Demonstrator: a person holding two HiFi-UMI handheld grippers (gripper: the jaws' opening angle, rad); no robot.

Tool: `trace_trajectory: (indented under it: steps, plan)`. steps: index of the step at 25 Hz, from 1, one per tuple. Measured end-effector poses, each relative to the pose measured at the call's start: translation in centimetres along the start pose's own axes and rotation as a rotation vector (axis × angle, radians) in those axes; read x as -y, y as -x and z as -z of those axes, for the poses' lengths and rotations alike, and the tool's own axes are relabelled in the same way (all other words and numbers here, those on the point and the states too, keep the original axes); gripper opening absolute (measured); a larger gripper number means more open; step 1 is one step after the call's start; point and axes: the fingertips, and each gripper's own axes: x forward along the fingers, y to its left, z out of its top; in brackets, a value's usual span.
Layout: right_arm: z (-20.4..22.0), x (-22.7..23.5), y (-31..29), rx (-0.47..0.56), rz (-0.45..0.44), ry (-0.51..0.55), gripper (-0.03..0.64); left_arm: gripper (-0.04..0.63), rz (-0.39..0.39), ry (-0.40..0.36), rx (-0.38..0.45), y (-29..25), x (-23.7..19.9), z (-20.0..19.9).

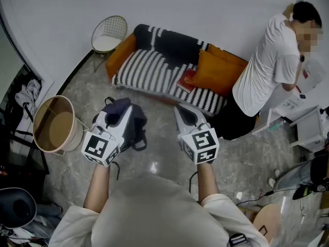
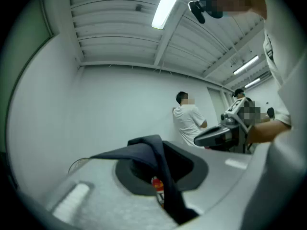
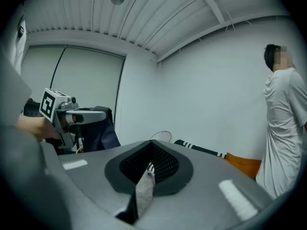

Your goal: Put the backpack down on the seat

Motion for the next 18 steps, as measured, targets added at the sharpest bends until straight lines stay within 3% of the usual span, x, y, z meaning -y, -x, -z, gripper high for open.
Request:
trace_trajectory:
  steps: [11, 18]
  plan:
    - [0.4, 4.4, 1.8, 0.105, -0.046, -0.097, 0.003, 0.039, -0.053, 0.029, -0.029, -2.3, 1.6, 1.0]
    - [1.8, 6.8, 2.1, 0.062, -0.08, -0.075, 0.003, 0.038, -0.113, 0.051, -0.018, -3.8, 2.2, 1.4]
